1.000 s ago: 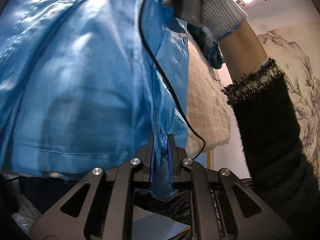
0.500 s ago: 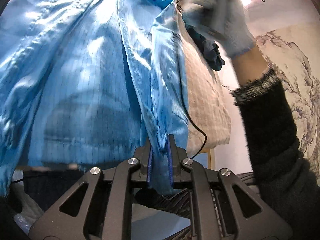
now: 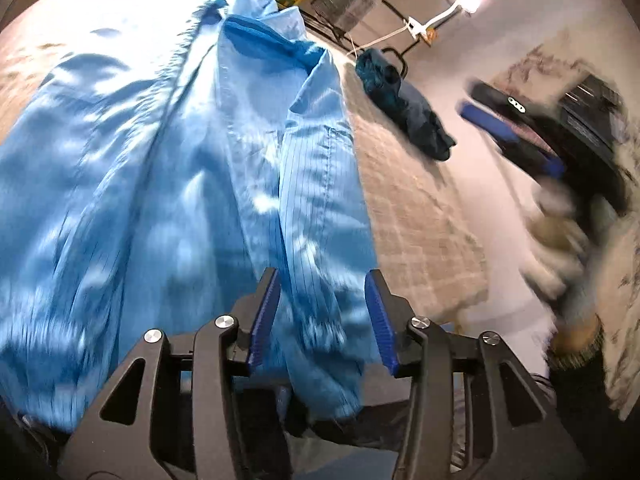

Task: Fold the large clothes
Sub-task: 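Release the cuff with the left gripper and grasp the coat hem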

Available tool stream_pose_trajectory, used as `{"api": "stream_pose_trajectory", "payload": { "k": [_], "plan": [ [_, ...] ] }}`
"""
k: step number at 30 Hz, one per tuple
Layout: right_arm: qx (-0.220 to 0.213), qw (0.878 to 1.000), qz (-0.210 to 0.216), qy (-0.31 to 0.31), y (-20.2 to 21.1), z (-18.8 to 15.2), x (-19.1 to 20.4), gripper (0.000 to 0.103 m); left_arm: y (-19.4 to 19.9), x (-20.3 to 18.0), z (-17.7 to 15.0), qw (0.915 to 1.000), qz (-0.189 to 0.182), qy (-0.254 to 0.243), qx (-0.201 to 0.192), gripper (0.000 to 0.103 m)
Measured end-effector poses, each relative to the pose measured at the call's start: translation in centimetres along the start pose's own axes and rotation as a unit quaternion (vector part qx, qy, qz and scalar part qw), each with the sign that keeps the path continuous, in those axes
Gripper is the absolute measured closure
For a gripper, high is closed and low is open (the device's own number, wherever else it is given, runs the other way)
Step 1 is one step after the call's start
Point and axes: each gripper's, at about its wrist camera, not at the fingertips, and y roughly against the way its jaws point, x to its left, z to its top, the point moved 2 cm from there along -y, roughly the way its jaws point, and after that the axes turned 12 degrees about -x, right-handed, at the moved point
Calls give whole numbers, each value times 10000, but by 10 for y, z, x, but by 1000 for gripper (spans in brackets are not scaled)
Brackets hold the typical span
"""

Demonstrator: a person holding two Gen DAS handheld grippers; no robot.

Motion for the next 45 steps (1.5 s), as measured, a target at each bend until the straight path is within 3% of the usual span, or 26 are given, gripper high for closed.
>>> {"api": "stream_pose_trajectory", "payload": {
  "k": [4, 6, 7, 8, 9, 19, 23, 29, 32, 36, 40, 42, 43, 45],
  "plan": [
    [197, 9996, -24, -196, 17, -40, 1, 69, -33, 7, 2, 9989, 416, -145, 180, 58],
    [291, 9995, -153, -24, 23, -53, 4, 69, -41, 9, -1, 9987, 412, -169, 242, 58],
    [292, 9993, -226, 71, 27, -58, 6, 69, -44, 8, -3, 9986, 428, -237, 220, 67],
    [307, 9992, -255, 98, 28, -61, 7, 69, -45, 6, -5, 9983, 447, -320, 210, 91],
    [332, 9991, -251, 68, 28, -64, 7, 69, -45, 5, -6, 9982, 429, -359, 232, 99],
    [598, 9977, -330, 8, 12, -83, 9, 69, 20, 5, -40, 9988, 371, -157, -284, 103],
    [865, 9954, -323, 238, -6, -94, 19, 69, 17, 19, -57, 9991, 410, 95, -67, 103],
    [1196, 9887, -506, 750, -37, -111, 41, 68, 40, 13, -27, 9977, 467, 6, -492, 103],
    [1376, 9830, -456, 1129, -48, -123, 57, 61, 56, 18, -11, 9966, 519, -120, -626, 103],
    [1553, 9694, -381, 1860, -61, -145, 83, 50, 80, 35, 10, 9944, 696, -235, -761, 103],
    [1739, 9572, -643, 2223, -80, -165, 91, 49, 102, 58, 27, 9907, 942, -232, -949, 103],
    [1740, 9513, -791, 2417, -85, -170, 91, 56, 117, 71, 34, 9893, 987, -148, -1061, 103],
    [1710, 9517, -779, 2426, -84, -172, 91, 69, 121, 76, 37, 9886, 1008, -118, -1110, 103],
    [1702, 9553, -622, 2337, -81, -172, 88, 86, 131, 84, 42, 9865, 1079, -56, -1233, 103]
  ]
}}
